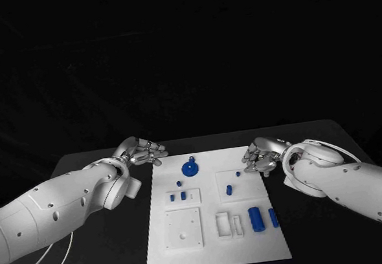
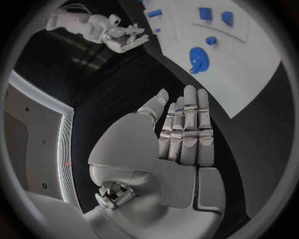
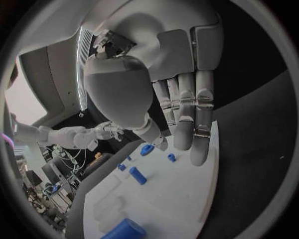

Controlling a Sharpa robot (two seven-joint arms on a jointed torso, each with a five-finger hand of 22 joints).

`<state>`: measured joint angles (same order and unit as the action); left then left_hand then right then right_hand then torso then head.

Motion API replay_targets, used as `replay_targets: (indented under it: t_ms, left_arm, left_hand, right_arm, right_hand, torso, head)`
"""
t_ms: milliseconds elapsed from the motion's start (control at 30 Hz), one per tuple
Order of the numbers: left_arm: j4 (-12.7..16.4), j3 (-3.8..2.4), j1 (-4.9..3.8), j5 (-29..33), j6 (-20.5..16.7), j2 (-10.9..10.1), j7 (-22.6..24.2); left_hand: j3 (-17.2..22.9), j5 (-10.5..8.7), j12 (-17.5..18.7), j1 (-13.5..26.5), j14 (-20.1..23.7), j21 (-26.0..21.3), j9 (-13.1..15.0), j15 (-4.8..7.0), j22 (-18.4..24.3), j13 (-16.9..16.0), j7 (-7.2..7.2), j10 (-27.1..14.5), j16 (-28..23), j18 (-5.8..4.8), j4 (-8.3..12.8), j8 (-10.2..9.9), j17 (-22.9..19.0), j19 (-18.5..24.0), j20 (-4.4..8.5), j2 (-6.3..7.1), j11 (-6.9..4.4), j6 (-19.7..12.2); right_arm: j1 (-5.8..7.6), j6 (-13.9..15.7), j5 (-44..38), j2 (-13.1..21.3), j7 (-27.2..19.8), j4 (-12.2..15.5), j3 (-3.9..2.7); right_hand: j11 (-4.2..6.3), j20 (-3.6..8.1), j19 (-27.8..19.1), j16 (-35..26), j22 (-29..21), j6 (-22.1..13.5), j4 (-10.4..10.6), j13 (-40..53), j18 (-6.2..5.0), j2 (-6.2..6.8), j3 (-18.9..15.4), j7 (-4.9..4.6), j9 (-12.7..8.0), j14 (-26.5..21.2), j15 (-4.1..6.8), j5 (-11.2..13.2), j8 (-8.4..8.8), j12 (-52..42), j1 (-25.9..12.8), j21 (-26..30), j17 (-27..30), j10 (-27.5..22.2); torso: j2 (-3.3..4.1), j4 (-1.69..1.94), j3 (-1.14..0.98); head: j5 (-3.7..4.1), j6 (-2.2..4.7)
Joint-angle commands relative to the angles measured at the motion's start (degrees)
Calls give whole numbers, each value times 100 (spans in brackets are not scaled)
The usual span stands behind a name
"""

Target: Assemble the parts on the task board

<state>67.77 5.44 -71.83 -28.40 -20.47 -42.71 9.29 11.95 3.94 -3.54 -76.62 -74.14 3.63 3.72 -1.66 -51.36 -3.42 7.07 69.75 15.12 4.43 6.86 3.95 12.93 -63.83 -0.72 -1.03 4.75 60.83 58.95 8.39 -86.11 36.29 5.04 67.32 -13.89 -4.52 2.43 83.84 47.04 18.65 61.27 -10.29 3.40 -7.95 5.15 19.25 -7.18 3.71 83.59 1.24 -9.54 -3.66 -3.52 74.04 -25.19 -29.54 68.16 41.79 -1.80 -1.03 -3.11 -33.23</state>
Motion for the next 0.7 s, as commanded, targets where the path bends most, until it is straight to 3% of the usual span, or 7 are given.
replay_targets:
  t_ms: [33,133,267,300,333,500,700]
  left_arm:
    - [179,-7,-13,1455,-256,-48,802]
    - [348,-8,-15,1661,-242,-106,939]
    - [470,-9,-15,1847,-205,-126,1076]
    - [479,-9,-16,1886,-206,-122,1106]
    - [481,-9,-16,1926,-209,-116,1133]
    - [483,-9,-16,2067,-205,-95,1196]
    - [503,-9,-16,2150,-283,-91,1214]
  left_hand:
    - [47,-3,8,53,-47,5,3,-89,371,4,11,-2,-599,-119,-9,5,-168,213,-79,-13,19,40]
    - [107,0,11,59,-69,24,8,-178,764,4,34,-87,-1115,-132,-5,7,-258,438,-180,-37,62,23]
    - [135,3,8,106,476,-8,4,-362,1258,2,47,-237,-1165,-120,-42,7,-535,653,-340,-26,137,-32]
    - [145,7,-1,124,485,-1,10,-386,1574,-2,57,-250,-1175,-47,-76,27,-678,632,-398,-43,150,-31]
    - [142,12,6,110,494,-1,4,-398,1688,1,62,-289,-1164,-45,-64,14,-723,608,-404,-16,160,-63]
    - [112,19,9,122,354,13,2,-366,2325,2,79,-329,-1168,-59,-90,17,-847,397,-370,13,180,-113]
    - [88,26,11,111,279,49,-2,-339,2889,3,92,-332,-1149,-71,-93,-3,-845,224,-337,10,171,-165]
  right_arm:
    - [-10,14,-843,-30,612,57,55]
    - [-15,21,-1076,-71,725,118,152]
    - [-18,125,-1423,-141,859,164,273]
    - [-19,155,-1476,-163,887,160,291]
    - [-20,185,-1519,-185,916,152,308]
    - [-32,368,-1644,-288,1017,99,375]
    - [-42,519,-1662,-386,1041,71,404]
  right_hand:
    - [-6,-14,12,35,33,28,36,-3,9,98,84,-1,-4,-41,-26,56,10,17,-9,-31,19,-86]
    - [-24,-37,-2,86,98,21,90,-4,-21,202,193,-3,-4,-59,-42,92,10,19,72,-41,45,-146]
    - [-19,-27,11,151,179,58,60,-7,-34,321,414,0,-3,-55,-32,198,11,24,170,-75,53,-103]
    - [-21,-28,16,171,193,65,71,-5,-33,349,477,1,-5,-64,-32,210,12,19,160,-74,49,-99]
    - [-18,-33,27,182,196,69,74,-5,-22,363,512,1,-4,-63,-36,229,10,20,163,-71,49,-95]
    - [-21,-24,95,227,163,46,153,-5,6,432,591,-2,-4,-71,-31,290,8,20,148,4,54,-117]
    - [-18,-14,152,263,142,45,218,-4,17,465,649,-1,-4,-81,-21,321,9,19,154,66,62,-112]
  torso:
    - [2,14,4]
    - [-2,2,12]
    - [1,-3,14]
    - [6,3,12]
    - [6,7,11]
    - [4,17,8]
    - [17,19,10]
  head:
    - [8,-3]
    - [19,0]
    - [49,-3]
    - [66,-2]
    - [71,2]
    - [64,18]
    - [51,10]
